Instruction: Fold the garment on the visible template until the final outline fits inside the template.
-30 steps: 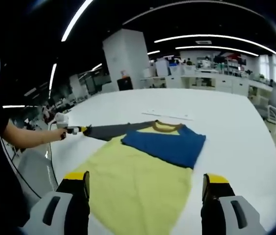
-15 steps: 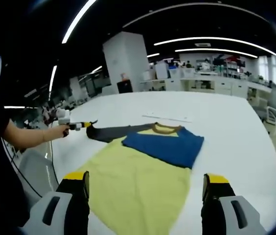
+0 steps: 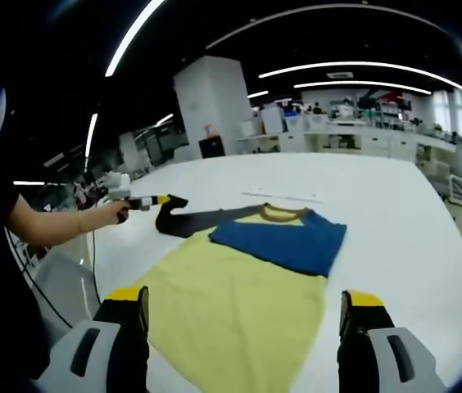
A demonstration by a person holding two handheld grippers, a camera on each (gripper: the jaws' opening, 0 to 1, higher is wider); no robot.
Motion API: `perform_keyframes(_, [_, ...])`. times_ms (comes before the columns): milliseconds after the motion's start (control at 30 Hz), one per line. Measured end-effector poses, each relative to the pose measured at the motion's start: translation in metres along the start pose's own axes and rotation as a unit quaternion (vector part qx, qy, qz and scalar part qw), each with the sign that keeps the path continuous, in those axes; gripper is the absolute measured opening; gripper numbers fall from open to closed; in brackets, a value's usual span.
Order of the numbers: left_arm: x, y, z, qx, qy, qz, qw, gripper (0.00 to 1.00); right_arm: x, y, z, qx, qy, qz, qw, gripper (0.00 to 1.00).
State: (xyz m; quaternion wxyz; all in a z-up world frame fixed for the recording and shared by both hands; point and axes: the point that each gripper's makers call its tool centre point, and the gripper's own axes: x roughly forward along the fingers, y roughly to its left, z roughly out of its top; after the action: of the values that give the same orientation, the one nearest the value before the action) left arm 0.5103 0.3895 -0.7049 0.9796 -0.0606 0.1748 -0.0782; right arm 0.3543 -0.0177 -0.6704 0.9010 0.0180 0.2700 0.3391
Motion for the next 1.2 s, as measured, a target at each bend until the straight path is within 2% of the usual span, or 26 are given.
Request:
perform_keyframes(133, [0.005, -0.010, 0.001, -0.004, 0.000, -0.010, 0.9999, 0.00, 0.000, 0.001, 0.000, -0.001, -0.001, 0.002, 1.0000, 0.96])
perform_keyframes(200, [0.007, -0.016, 0.003, -0.020, -0.005, -0.017, 0.9996, 0.00, 0.000, 0.002, 0.000, 0.000, -0.001, 0.003, 1.0000, 0.96])
perform_keyframes(433, [0.018, -0.037, 0.013, -0.042, -0.015, -0.032, 0.9985, 0.00, 0.002, 0.006, -0.001, -0.001, 0.000, 0.010, 0.9999, 0.97])
perform_keyframes(633, [0.024, -0.067, 0.021, -0.037, -0.020, -0.055, 0.9976, 0.00, 0.002, 0.005, -0.001, -0.002, -0.002, 0.008, 1.0000, 0.97])
perform_keyframes(800, [0.032, -0.089, 0.022, -0.043, -0.017, -0.081, 0.9956, 0.00, 0.001, 0.005, -0.002, -0.002, -0.003, 0.008, 1.0000, 0.97])
perform_keyframes(1200, [0.050, -0.128, 0.026, -0.037, -0.012, -0.120, 0.9920, 0.00, -0.001, 0.010, -0.007, 0.001, -0.002, 0.011, 0.9999, 0.97])
